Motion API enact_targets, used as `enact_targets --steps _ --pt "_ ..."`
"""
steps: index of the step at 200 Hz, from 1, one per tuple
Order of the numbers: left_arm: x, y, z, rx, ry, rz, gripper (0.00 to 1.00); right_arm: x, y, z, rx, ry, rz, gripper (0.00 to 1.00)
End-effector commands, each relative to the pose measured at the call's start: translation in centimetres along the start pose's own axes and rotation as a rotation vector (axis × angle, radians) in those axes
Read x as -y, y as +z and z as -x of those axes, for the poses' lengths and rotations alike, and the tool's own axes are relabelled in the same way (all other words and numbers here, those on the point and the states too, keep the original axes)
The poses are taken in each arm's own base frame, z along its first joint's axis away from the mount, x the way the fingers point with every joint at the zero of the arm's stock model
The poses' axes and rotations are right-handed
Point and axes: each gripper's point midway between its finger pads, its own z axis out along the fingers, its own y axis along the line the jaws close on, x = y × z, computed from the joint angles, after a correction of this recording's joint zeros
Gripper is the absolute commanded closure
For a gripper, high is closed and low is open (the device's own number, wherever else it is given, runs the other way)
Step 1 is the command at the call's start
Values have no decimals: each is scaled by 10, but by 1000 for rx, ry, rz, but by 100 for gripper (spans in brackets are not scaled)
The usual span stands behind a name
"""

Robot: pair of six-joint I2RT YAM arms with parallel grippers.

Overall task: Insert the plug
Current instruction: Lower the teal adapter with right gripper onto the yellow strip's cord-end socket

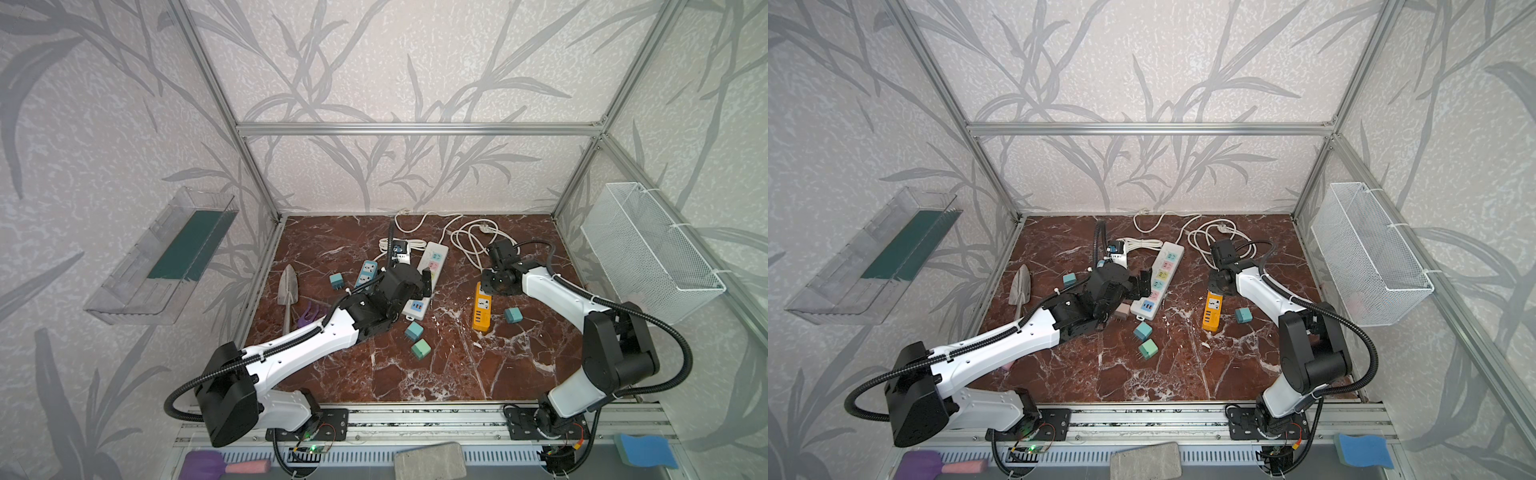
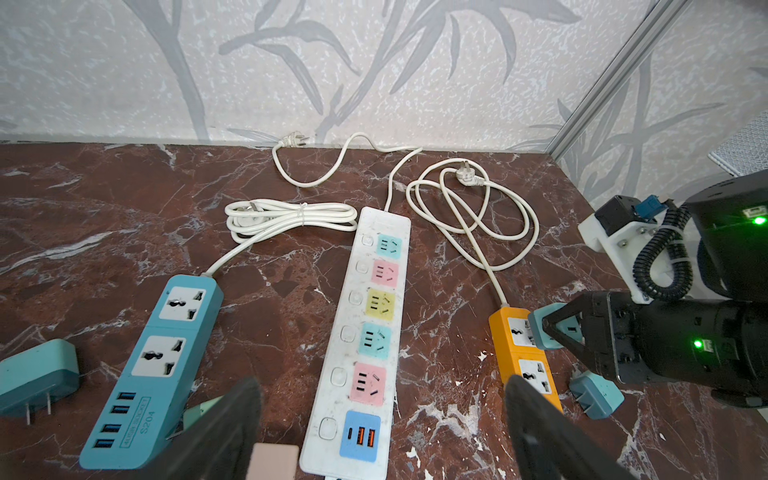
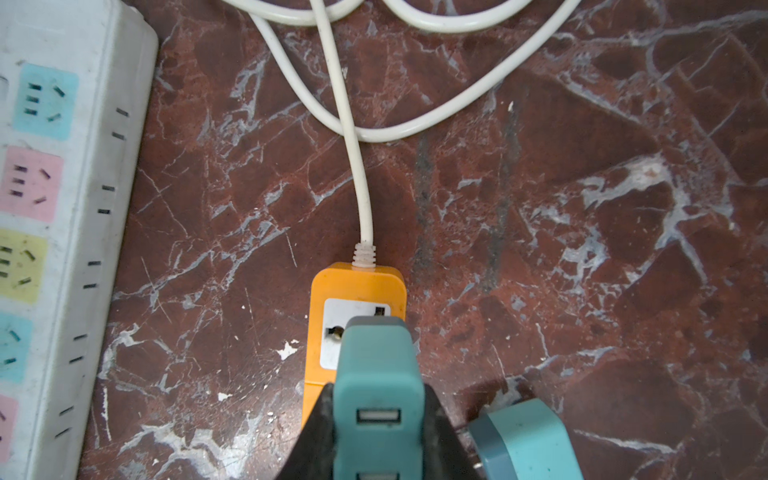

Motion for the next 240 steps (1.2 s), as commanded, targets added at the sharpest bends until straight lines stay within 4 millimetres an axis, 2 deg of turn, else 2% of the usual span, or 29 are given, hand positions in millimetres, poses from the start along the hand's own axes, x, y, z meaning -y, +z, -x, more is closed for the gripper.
enact_targets --steps 1,115,132,135,176,198,213,226,240 --pt "-7 -7 9 39 -6 23 9 6 10 -12 -62 11 -28 100" --pt "-6 -9 10 46 -9 13 9 12 19 -21 -86 24 -72 100" --pt "-7 -8 9 46 -5 16 9 20 22 -30 -127 27 -115 100" --pt "-7 -8 9 46 -5 16 9 21 28 -36 -152 25 -127 100" --pt "-8 -10 13 57 -8 18 9 24 45 -64 -233 37 -127 100" --pt "-8 -12 13 63 -12 15 9 23 47 -69 -230 50 -114 100" --pt "-6 -13 14 60 -14 4 9 21 39 -64 -197 37 -128 100" --pt "-4 -14 15 59 -12 -9 9 18 35 -58 -174 46 -112 91" --pt "-4 -15 16 61 -14 -12 9 12 20 -41 -123 52 -74 75"
